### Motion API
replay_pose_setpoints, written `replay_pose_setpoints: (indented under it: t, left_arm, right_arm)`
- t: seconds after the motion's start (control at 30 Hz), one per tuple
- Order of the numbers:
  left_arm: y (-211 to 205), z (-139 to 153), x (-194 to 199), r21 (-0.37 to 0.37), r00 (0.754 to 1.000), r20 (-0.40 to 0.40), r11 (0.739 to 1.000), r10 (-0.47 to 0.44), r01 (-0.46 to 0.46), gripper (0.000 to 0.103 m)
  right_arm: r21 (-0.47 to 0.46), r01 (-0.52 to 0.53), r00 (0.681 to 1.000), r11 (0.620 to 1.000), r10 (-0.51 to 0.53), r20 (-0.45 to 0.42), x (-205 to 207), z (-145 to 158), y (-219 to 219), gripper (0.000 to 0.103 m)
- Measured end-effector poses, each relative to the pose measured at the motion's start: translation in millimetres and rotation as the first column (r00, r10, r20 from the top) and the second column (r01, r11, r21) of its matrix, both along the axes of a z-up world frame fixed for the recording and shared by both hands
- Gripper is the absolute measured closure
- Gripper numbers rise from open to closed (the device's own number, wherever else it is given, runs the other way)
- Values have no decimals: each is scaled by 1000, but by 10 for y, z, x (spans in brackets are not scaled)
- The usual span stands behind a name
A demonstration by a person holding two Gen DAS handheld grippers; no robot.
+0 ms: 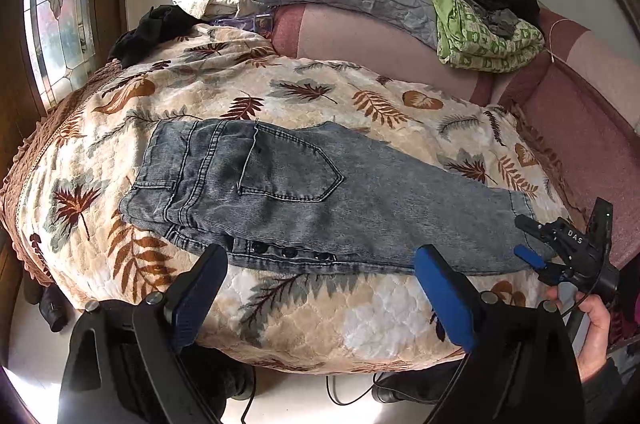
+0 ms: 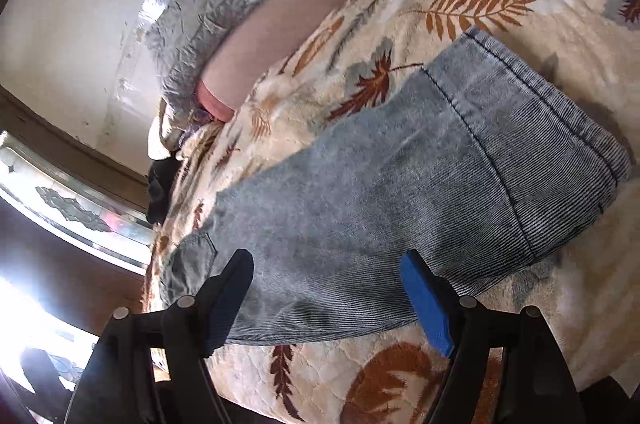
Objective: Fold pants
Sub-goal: 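Grasp the grey jeans leg hem with the right tool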
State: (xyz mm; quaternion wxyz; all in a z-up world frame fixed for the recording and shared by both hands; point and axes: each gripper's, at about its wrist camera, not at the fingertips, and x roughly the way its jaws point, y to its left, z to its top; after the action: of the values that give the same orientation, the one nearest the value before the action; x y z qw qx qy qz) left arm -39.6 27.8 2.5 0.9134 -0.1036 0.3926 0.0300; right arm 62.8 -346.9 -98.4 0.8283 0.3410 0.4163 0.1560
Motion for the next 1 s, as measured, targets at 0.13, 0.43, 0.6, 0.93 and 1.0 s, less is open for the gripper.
replay_pose_setpoints:
  t: [0.13,0.43,0.6,0.93,1.0]
  left_arm:
    - [-79,-135,124,-24,1000,-10,999,-25,24,8]
    - [-231,-425,728,-95,995,-39,992,-90,86,8]
    - [-382,-525,1093,-110,985,-38,981,-167,162,8]
    - [-587,-761,1297,-114,962,-45,958,-270,264,8]
    - [-620,-803,1297,-117,960,-47,956,-274,268,8]
  right_arm:
    - [85,10,999,996,-14,52,-152,40,-187,24]
    - [216,118,993,969,-121,1,-377,-207,-789,24]
    - [302,197,980,933,-182,-80,-396,-379,-1059,24]
    - [289,368,926,884,-320,-202,-261,-427,-1219,24]
    - [271,381,920,884,-333,-209,-240,-415,-1262,24]
